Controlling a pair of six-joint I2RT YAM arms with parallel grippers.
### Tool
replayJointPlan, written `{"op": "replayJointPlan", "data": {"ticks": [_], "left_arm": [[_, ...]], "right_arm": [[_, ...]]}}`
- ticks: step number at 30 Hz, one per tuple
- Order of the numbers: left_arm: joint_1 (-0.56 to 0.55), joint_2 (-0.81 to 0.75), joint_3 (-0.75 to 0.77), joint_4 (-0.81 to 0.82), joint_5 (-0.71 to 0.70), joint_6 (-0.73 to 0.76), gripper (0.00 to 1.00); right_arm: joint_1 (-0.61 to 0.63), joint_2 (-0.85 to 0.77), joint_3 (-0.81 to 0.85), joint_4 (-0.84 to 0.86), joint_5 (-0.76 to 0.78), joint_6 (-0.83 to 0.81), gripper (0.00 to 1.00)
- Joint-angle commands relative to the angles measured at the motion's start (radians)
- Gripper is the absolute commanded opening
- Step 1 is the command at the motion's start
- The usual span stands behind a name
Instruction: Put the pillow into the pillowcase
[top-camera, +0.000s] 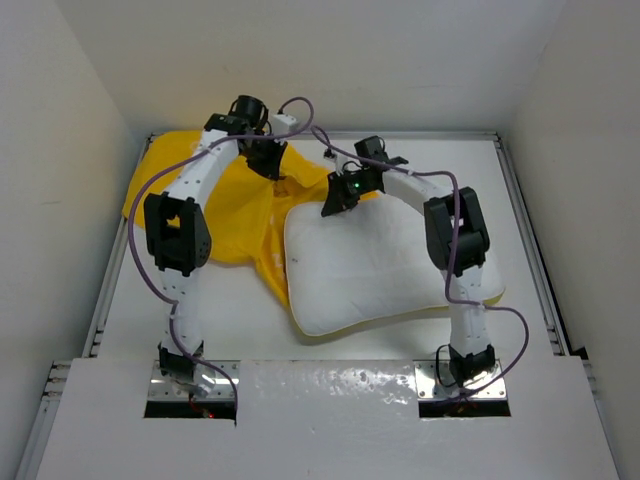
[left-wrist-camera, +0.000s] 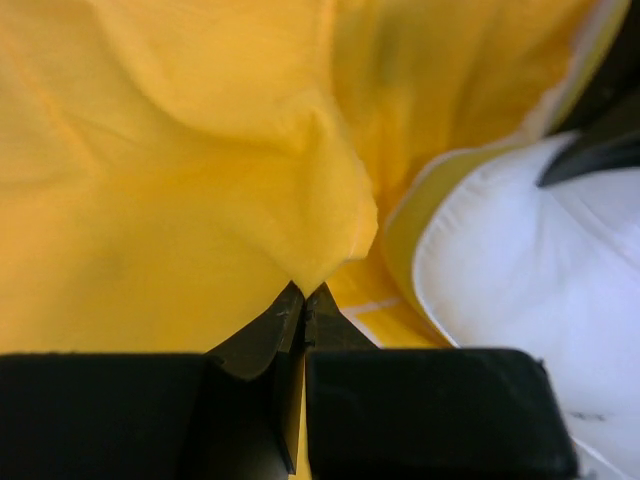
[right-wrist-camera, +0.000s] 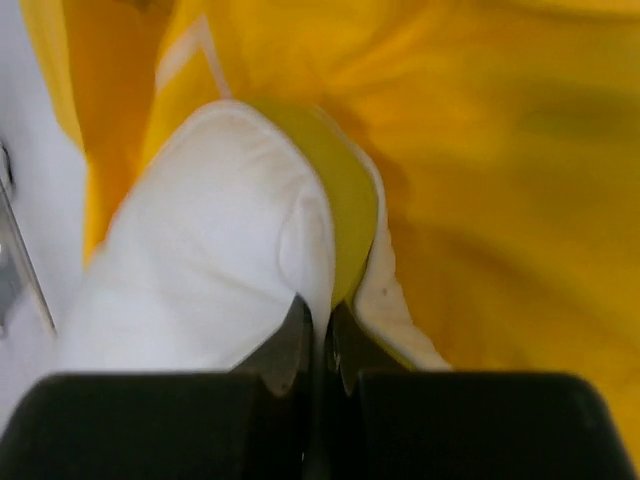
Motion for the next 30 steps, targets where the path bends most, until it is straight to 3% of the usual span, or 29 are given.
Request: {"op": "replayJointPlan", "data": {"ticks": [1, 3, 4, 7, 13, 17, 22, 23, 24, 25, 26, 28, 30], "left_arm": [[-0.010, -0.082, -0.024, -0.103, 0.134, 0.099, 0.00], [-0.014, -0.097, -0.041, -0.130, 0.143, 0.126, 0.00], [-0.014, -0.115, -0.047, -0.135, 0.160, 0.149, 0.00], [-0.014, -0.161, -0.078, -0.118, 0.218, 0.175, 0.00], [-0.022, -0.205, -0.171, -0.100, 0.288, 0.210, 0.00], [-0.012, -0.220, -0.219, -0.116, 0.240, 0.238, 0.00], [0.024, -0.240, -0.285, -0.103, 0.139, 0.275, 0.00], [0.025, -0.238, -0.297, -0.084, 0.116, 0.270, 0.00], [0.025, -0.232, -0.310, -0.060, 0.085, 0.243, 0.09], [0.025, -0.229, -0.325, -0.005, 0.078, 0.224, 0.33], [0.025, -0.228, -0.325, 0.020, 0.074, 0.207, 0.43], [0.027, -0.229, -0.281, 0.060, 0.064, 0.138, 0.68], [0.048, -0.240, -0.223, 0.058, 0.050, 0.076, 0.76]], "right_arm": [[-0.007, -0.194, -0.206, 0.581, -0.036, 0.385, 0.00], [-0.005, -0.225, -0.328, 0.881, 0.042, 0.637, 0.00], [-0.004, -0.194, -0.310, 0.993, 0.067, 0.680, 0.00], [0.004, -0.082, -0.148, 0.914, 0.151, 0.746, 0.00], [-0.008, 0.001, -0.126, 0.989, 0.379, 0.873, 0.00], [-0.080, 0.041, -0.120, 1.069, 0.380, 1.066, 0.00], [-0.160, -0.009, -0.174, 1.063, 0.484, 1.000, 0.00], [-0.162, -0.003, -0.107, 1.030, 0.458, 0.948, 0.12], [-0.157, 0.032, -0.044, 0.899, 0.403, 0.792, 0.58], [-0.152, 0.055, 0.098, 0.811, 0.280, 0.719, 0.75], [-0.148, 0.066, 0.144, 0.710, 0.253, 0.652, 0.99], [-0.126, -0.024, 0.118, 0.542, 0.248, 0.443, 0.99], [-0.105, -0.232, -0.090, 0.584, 0.337, 0.259, 0.99]]}}
